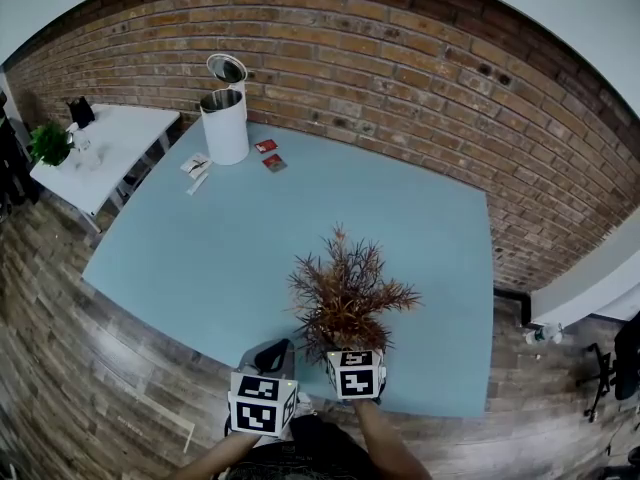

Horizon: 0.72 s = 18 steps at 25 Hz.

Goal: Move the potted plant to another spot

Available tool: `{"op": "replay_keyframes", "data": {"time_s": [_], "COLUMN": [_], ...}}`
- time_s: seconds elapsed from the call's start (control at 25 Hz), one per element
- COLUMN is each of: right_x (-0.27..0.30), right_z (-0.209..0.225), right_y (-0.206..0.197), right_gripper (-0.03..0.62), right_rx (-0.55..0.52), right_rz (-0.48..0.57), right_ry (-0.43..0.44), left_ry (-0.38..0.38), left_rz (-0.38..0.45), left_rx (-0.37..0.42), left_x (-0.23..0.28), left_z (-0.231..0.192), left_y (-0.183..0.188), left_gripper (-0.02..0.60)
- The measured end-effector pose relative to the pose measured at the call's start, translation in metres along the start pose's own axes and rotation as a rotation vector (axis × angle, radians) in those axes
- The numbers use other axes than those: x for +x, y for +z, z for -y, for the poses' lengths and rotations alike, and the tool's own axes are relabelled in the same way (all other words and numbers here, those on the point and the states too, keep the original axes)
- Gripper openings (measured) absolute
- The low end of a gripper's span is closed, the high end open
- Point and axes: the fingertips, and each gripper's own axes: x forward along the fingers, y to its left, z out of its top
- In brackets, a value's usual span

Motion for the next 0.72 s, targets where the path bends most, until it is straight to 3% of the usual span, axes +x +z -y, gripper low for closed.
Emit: {"op": "replay_keyframes", "data": {"time_s": [0.72], "right_x": [-0.025], "right_z": [0.036], "right_y": [-0.021], "right_gripper": [0.449], "right_rx": [0.047], "right_rz": [-0.004], "right_ry": [-0.087], "left_ry": [-0.091], "left_rz": [-0.011], "left_rx": [0.058], "left_x": [0.008], "left_z": [0.034], "left_y": [0.000], "left_gripper": [-0.005]}}
